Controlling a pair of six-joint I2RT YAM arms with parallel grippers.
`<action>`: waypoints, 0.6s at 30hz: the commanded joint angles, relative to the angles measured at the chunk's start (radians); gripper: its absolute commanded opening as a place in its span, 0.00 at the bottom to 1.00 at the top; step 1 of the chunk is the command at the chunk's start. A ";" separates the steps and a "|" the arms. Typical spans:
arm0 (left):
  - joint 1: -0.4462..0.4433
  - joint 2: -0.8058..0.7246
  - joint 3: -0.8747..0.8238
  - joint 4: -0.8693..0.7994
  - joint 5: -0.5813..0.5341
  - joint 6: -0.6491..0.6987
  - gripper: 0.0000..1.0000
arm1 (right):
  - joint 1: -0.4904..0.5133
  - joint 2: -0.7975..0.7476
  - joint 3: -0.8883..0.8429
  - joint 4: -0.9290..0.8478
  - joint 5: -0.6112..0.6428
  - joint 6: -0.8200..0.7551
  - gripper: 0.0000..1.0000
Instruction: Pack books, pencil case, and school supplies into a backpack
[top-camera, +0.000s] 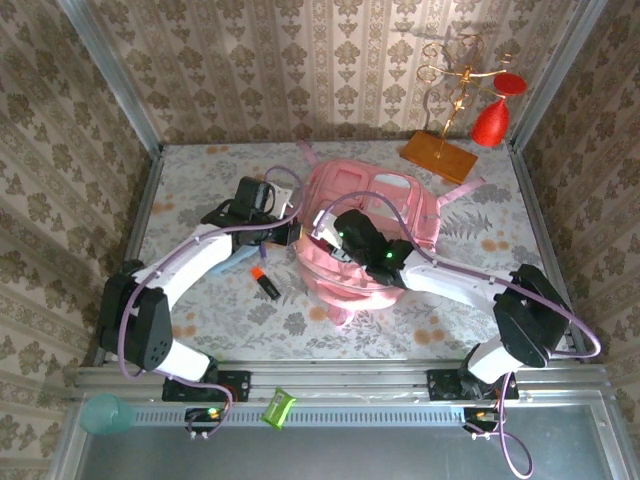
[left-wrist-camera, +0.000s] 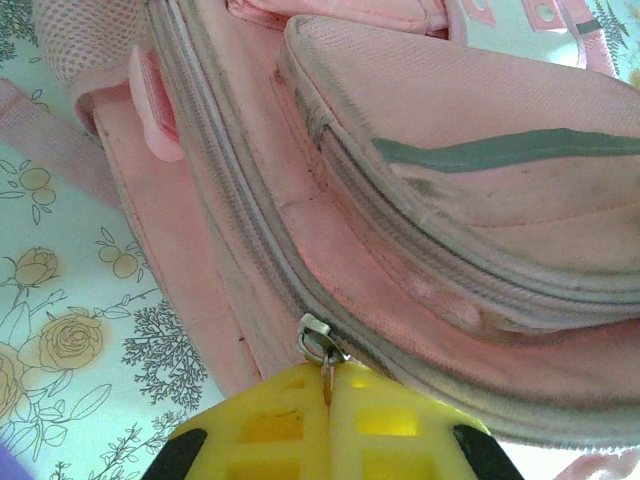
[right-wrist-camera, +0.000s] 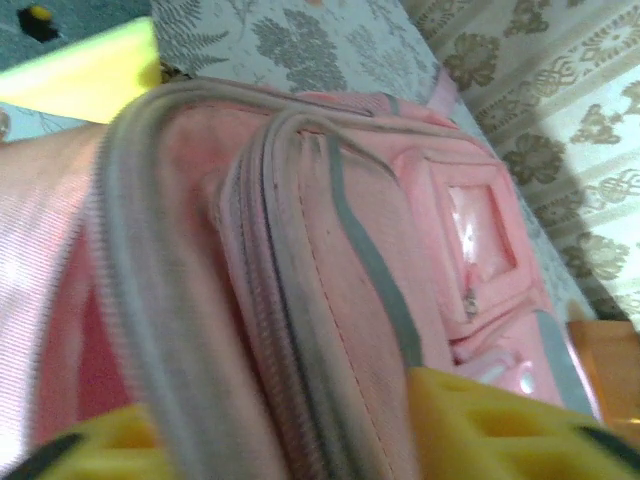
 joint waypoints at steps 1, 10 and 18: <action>0.009 -0.063 0.011 -0.005 -0.012 0.000 0.00 | -0.031 -0.046 -0.023 0.057 -0.021 0.035 0.16; 0.121 0.001 -0.032 0.026 -0.162 -0.007 0.00 | -0.239 -0.405 -0.369 0.228 -0.271 0.162 0.00; 0.159 0.145 0.054 0.096 -0.131 -0.007 0.00 | -0.280 -0.452 -0.395 0.234 -0.386 0.133 0.00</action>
